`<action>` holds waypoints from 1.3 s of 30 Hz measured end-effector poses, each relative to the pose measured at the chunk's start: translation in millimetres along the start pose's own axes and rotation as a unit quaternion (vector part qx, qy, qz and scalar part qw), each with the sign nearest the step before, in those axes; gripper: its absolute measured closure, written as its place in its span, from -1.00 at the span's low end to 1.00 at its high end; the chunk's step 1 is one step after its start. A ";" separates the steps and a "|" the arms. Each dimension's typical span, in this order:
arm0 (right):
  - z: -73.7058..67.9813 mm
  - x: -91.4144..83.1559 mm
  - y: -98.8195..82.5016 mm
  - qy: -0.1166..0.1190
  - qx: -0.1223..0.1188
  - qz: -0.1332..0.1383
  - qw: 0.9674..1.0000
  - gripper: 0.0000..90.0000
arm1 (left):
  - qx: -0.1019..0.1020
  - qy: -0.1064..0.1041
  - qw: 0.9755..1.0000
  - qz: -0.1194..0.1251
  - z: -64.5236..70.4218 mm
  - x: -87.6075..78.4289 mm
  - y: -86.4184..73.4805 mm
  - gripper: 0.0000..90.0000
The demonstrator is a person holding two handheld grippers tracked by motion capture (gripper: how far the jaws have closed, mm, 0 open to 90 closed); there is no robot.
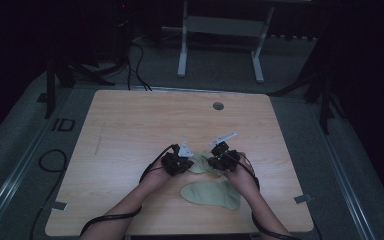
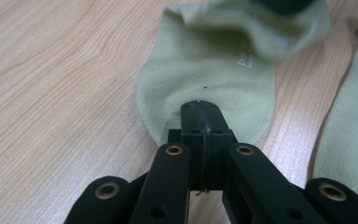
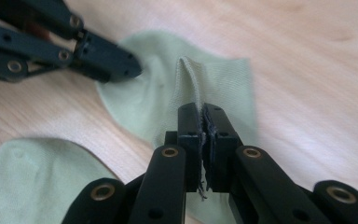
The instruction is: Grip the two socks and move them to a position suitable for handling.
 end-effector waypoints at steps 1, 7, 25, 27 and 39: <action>3.0 -4.5 0.7 0.000 0.005 0.005 1.000 0.92 | 0.001 -0.001 1.000 -0.001 0.1 0.0 0.2 0.98; 24.7 -23.9 -2.4 0.003 0.043 0.023 0.999 0.90 | 0.013 0.003 1.000 -0.007 0.7 0.5 1.8 0.98; 80.5 -41.4 -29.3 -0.054 0.104 0.029 0.993 0.79 | 0.036 0.015 0.999 -0.014 -8.9 3.1 5.1 0.93; 74.4 -41.5 -27.3 -0.049 0.094 0.031 0.994 0.94 | 0.031 0.015 0.999 -0.015 -8.6 3.2 5.5 0.93; 67.7 -3.3 -46.3 -0.040 0.081 -0.022 0.996 0.99 | 0.022 0.010 0.999 -0.021 -10.4 2.0 4.2 0.95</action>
Point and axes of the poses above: each handheld gripper's, and its own axes: x roughly forward along the jaws, y roughly out of its top, z roughly to its right, the point moved 7 cm from there along x, roughly forward along the jaws, and after that the axes turned 2 degrees about y, right-handed, at the moved point
